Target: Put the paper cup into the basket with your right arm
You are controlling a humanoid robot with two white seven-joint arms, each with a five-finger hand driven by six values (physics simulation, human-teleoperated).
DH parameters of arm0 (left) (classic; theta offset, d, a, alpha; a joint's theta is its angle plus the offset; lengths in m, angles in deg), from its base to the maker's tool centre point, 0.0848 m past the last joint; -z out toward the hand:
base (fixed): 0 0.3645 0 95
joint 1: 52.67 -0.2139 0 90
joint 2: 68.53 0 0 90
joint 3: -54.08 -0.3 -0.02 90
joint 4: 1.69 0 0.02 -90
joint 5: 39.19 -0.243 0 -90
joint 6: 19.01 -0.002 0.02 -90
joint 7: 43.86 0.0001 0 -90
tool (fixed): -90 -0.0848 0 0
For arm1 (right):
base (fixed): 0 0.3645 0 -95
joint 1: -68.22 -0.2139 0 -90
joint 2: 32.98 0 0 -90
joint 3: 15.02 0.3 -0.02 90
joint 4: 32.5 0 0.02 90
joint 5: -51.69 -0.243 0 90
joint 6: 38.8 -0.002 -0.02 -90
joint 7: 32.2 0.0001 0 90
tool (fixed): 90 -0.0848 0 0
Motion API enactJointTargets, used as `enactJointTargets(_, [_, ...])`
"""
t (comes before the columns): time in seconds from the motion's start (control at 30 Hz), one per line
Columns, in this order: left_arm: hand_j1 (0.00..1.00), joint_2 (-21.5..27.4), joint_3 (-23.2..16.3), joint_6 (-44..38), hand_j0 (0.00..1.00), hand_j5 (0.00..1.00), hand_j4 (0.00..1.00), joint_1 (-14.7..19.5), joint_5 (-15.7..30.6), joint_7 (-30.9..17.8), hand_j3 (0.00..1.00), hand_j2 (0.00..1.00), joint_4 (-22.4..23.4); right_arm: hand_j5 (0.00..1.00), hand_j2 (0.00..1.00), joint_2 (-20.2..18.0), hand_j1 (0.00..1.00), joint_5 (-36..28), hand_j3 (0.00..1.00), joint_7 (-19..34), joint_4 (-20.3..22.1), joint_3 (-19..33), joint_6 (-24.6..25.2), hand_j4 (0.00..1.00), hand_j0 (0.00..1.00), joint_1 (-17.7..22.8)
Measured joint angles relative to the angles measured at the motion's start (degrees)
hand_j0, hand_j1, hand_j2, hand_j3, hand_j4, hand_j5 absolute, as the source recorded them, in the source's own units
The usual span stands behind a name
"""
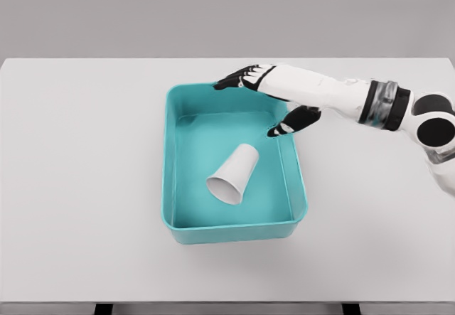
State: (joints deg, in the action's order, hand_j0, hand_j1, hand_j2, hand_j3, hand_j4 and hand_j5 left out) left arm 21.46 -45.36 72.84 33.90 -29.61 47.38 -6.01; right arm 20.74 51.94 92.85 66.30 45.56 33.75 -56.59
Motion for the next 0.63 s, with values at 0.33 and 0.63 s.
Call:
enactJointTargets(0.33, [1.0,0.0,0.0,0.0,1.0,1.0,1.0,0.0,0.0,0.0,1.0,1.0,0.0,1.0,1.0,-2.3,1.0,-11.2,1.0,0.0,-7.7,26.4,-0.9,1.0,1.0,17.8])
enactJointTargets(0.63, [1.0,0.0,0.0,0.0,1.0,1.0,1.0,0.0,0.0,0.0,1.0,1.0,0.0,1.0,1.0,-1.9,1.0,-9.4,1.0,0.0,-9.8,28.6,-0.7,1.0,1.0,17.8])
